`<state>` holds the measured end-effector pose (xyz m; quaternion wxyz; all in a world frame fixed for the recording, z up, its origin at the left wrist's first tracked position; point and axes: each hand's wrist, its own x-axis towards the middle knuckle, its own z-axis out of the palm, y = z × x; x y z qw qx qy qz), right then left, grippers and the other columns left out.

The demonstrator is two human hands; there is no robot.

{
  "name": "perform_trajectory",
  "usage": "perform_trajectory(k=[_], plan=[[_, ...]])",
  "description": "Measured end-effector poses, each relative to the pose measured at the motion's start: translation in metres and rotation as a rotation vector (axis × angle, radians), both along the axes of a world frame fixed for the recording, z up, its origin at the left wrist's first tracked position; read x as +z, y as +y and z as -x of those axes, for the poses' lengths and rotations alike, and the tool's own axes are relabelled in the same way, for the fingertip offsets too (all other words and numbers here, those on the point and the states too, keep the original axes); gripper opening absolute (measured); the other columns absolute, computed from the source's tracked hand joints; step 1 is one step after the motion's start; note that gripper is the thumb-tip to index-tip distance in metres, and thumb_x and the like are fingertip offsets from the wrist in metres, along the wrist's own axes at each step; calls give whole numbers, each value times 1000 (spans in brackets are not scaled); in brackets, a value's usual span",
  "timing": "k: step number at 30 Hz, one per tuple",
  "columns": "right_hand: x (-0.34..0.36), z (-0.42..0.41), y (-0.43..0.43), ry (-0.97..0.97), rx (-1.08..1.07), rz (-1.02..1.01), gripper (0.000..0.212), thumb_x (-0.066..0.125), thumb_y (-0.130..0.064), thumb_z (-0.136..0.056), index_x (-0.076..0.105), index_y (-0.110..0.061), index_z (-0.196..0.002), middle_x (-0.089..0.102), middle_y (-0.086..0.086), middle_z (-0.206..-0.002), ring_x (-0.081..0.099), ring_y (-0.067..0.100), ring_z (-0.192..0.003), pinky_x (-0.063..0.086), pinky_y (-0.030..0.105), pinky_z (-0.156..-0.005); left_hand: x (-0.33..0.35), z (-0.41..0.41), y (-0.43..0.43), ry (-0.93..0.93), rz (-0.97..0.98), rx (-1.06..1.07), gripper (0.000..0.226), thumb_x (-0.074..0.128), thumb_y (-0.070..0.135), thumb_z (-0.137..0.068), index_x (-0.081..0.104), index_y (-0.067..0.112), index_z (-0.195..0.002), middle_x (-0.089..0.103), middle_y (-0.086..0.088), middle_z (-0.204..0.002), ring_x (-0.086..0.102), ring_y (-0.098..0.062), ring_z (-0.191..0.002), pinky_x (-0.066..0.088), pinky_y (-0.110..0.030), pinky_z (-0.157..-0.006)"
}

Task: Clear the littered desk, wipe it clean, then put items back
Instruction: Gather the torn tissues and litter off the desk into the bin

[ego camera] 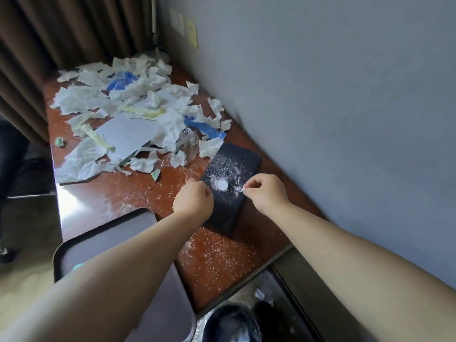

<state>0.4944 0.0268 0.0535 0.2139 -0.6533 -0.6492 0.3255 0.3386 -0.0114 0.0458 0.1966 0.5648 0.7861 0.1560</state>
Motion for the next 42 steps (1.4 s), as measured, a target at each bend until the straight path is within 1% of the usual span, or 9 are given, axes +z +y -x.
perform_trajectory(k=[6, 9, 14, 22, 27, 31, 34, 40, 42], plan=[[-2, 73, 15, -228, 113, -26, 6, 65, -20, -85, 71, -17, -84, 68, 1, -93, 61, 20, -88, 45, 23, -72, -1, 36, -62, -31, -63, -58, 19, 51, 17, -92, 68, 16, -85, 52, 2, -97, 53, -16, -85, 43, -25, -67], [-21, 95, 26, -389, 12, -3, 20, 62, -20, -88, 70, -9, -103, 66, 9, -110, 61, 28, -103, 49, 29, -83, -15, 57, -81, -35, -27, -41, 19, 51, 22, -89, 70, 20, -93, 51, 4, -99, 55, -17, -91, 48, -29, -78], [-20, 82, -1, -495, -7, 68, 19, 64, -10, -83, 69, -10, -102, 67, 8, -108, 63, 28, -101, 52, 30, -82, -27, 64, -102, -112, -19, -29, 21, 50, 19, -87, 67, 19, -98, 53, 2, -102, 54, -18, -96, 48, -31, -81], [-1, 31, -80, -150, -48, 88, 12, 62, -10, -81, 63, -18, -72, 62, -3, -79, 55, 15, -78, 37, 22, -67, -21, 11, -121, -204, 13, -60, 19, 49, 18, -89, 64, 14, -99, 56, 1, -105, 53, -17, -93, 44, -27, -77], [-33, -23, -132, 53, -155, 211, 18, 63, -5, -77, 61, -17, -63, 58, -3, -57, 53, 15, -58, 42, 24, -60, -31, -55, -148, -300, 6, -80, 20, 50, 17, -88, 62, 16, -103, 59, 2, -101, 50, -14, -85, 45, -27, -76], [-107, -67, -177, 135, -342, 366, 19, 62, -3, -72, 60, -16, -58, 58, -1, -51, 54, 18, -55, 47, 28, -55, -77, -106, -191, -351, 122, -68, 11, 49, 21, -89, 59, 22, -94, 56, 9, -92, 54, -14, -85, 45, -28, -72], [-189, -84, -218, 183, -437, 547, 21, 65, -1, -72, 58, -16, -58, 61, 3, -59, 57, 21, -59, 46, 27, -57, -141, -118, -215, -407, 329, 99, 10, 50, 21, -88, 54, 25, -79, 62, 4, -86, 59, -19, -84, 45, -28, -71], [-323, -82, -265, 371, -633, 803, 21, 62, 7, -81, 57, -11, -71, 59, 2, -58, 56, 5, -42, 45, 17, -43, -264, -99, -236, -364, 418, 184, 23, 46, 19, -96, 65, 12, -104, 66, -5, -108, 59, -23, -98, 40, -26, -76], [-349, -79, -269, 395, -599, 822, 20, 60, 3, -84, 57, -13, -73, 58, 0, -63, 56, 7, -49, 46, 16, -47, -292, -95, -237, -362, 412, 179, 28, 42, 20, -98, 66, 8, -107, 66, -8, -109, 59, -26, -102, 43, -29, -79]])
